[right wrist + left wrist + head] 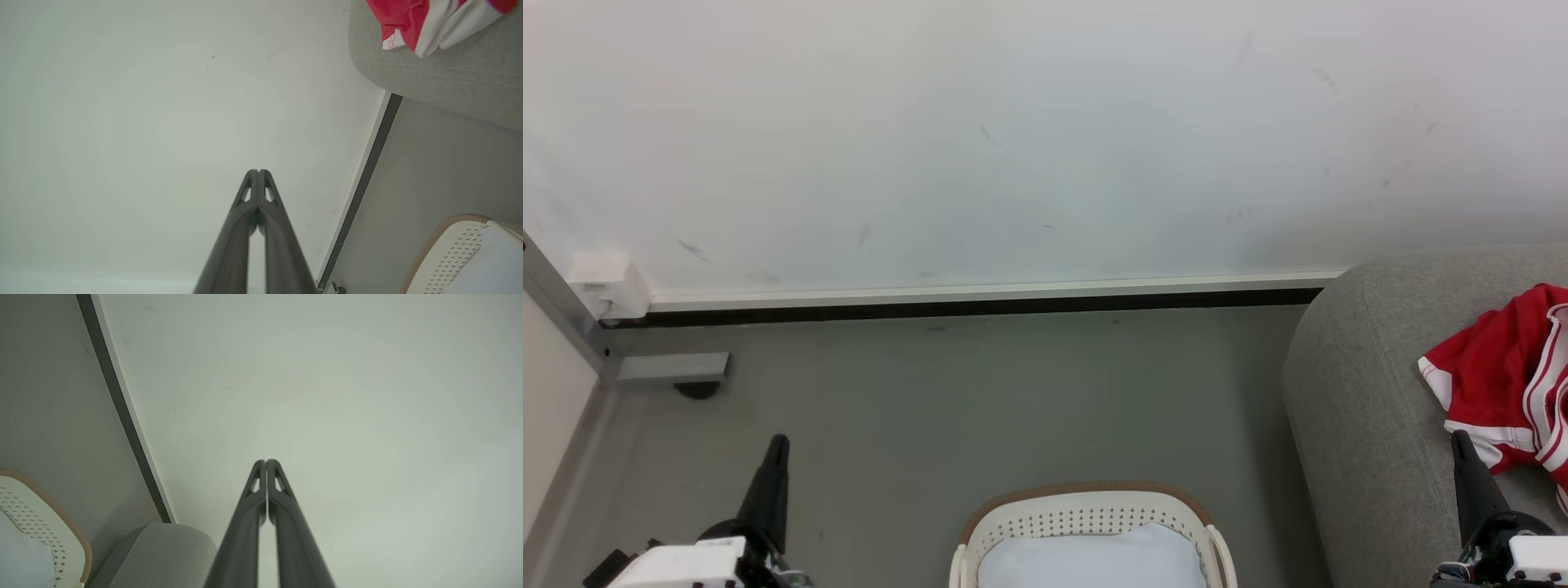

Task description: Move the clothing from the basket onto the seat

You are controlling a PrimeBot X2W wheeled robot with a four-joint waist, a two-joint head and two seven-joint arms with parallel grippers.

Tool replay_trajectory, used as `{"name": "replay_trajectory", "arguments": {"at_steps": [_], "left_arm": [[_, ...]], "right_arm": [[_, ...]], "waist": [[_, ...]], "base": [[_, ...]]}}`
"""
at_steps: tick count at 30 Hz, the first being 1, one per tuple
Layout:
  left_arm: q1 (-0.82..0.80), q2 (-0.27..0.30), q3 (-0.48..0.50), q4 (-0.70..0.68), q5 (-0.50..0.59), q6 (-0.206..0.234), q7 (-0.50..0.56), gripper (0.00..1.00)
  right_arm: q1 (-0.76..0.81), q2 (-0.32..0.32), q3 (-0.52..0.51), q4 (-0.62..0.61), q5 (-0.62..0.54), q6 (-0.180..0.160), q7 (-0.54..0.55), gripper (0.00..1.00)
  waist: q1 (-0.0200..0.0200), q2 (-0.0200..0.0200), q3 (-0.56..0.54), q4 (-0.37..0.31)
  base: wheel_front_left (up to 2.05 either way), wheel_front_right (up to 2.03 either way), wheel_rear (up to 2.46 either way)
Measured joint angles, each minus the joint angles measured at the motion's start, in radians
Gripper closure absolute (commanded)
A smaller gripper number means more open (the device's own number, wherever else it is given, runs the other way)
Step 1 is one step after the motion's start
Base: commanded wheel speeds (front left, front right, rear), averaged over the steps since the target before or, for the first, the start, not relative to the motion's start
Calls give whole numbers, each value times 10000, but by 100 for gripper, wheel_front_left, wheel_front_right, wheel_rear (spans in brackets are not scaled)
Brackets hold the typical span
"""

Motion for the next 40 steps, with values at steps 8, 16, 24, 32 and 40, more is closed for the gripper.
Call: {"name": "replay_trajectory", "arguments": {"at_steps": [8, 16, 24, 32, 40], "left_arm": [[-1, 0, 0, 0, 0, -8, 0, 100], [-1, 0, 0, 0, 0, -8, 0, 100], [-1, 0, 0, 2, 0, -8, 0, 100], [-1, 0, 0, 2, 0, -8, 0, 100], [-1, 0, 0, 0, 0, -8, 0, 100]], "right_arm": [[-1, 8, -10, 0, -13, 0, 12, 100], [-2, 17, -21, 2, -44, 0, 13, 100], [-4, 31, -35, 2, -61, 0, 17, 100], [-4, 46, -46, 4, -65, 0, 31, 100], [-5, 56, -58, 4, -73, 0, 59, 100]], "waist": [[0, 0, 0, 0], [0, 0, 0, 0], [0, 0, 0, 0], [0, 0, 0, 0], [0, 0, 0, 0]], "base": [[0, 0, 0], [0, 0, 0], [0, 0, 0], [0, 0, 0], [0, 0, 0]]}}
